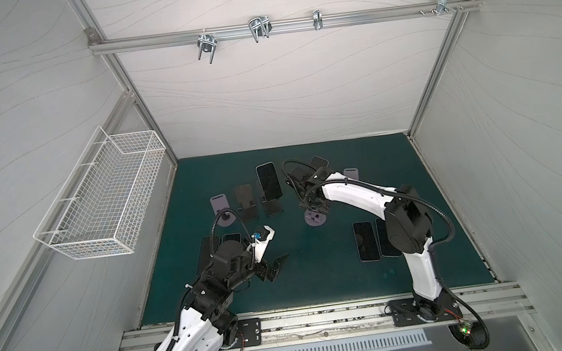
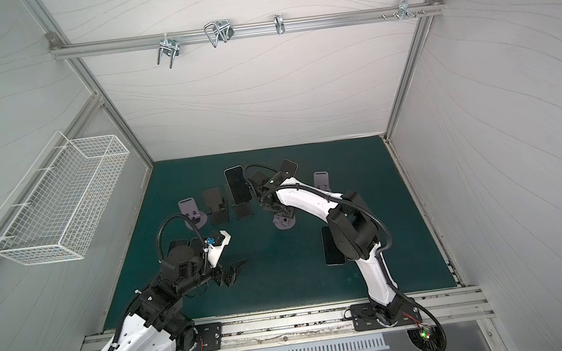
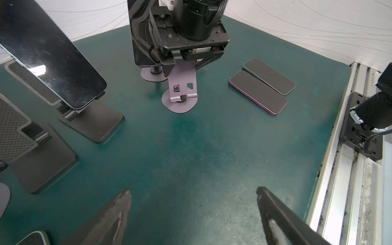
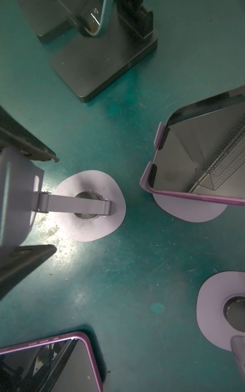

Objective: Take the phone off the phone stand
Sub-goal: 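Close the right gripper on the lilac stand's top plate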

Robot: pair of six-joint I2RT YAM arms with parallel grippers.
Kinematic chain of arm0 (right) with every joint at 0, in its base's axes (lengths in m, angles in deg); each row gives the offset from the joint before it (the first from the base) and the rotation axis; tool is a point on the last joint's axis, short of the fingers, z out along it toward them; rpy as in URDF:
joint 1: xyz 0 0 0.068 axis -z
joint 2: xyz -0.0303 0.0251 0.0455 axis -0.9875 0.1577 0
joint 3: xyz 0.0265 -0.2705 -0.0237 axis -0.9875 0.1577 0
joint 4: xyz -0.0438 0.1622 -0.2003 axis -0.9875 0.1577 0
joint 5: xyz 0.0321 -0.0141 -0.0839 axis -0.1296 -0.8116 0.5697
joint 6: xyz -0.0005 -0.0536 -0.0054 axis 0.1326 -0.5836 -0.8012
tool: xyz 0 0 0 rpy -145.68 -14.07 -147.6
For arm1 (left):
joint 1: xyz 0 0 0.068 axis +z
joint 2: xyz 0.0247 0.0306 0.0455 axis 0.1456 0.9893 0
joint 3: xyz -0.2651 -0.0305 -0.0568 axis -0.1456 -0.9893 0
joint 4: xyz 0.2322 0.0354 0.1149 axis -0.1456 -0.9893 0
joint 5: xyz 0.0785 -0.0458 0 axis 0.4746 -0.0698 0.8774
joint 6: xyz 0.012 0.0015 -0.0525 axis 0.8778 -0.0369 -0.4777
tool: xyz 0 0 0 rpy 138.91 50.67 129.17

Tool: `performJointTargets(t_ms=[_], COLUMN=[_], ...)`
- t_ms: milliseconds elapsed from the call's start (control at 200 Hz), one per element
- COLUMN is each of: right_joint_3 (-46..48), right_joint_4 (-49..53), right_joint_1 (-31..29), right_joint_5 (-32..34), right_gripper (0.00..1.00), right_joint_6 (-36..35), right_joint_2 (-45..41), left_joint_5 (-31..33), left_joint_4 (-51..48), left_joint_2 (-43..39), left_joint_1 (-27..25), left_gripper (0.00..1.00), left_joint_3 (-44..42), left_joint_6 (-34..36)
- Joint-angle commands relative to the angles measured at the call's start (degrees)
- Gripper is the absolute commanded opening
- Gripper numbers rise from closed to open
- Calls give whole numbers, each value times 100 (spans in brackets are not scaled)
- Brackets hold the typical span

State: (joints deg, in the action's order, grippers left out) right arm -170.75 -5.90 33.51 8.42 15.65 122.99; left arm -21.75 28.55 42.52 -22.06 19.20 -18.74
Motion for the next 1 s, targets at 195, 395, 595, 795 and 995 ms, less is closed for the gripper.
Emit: performJointTargets(t_ms=[195,395,595,795,995], right_joint_3=[434,506,816,1148,1493], right_joint_4=[-201,-277,-466,-569,-711], right_joint_1=[136,249,325,397,556], right_joint_5=[-124,-217,-300,-315,-512], right_gripper=[57,56,54,54,53], right_joint_6=[-81,-268,-301,-507,-784], right_joint_2=[-482,-699,-1043,-1477,-1905], left_joint_5=[403,489,564,684,609], left_joint_4=[-25,-25,-79,-92,127], left_joint_2=[-30,-31,-62,-51,351], left_joint_1=[-18,-31,-33,-28,-33], left_gripper=[93,93,93,93,93], left_joint_3=[62,71,89,143,328], left_joint_6=[113,128,208,294,412])
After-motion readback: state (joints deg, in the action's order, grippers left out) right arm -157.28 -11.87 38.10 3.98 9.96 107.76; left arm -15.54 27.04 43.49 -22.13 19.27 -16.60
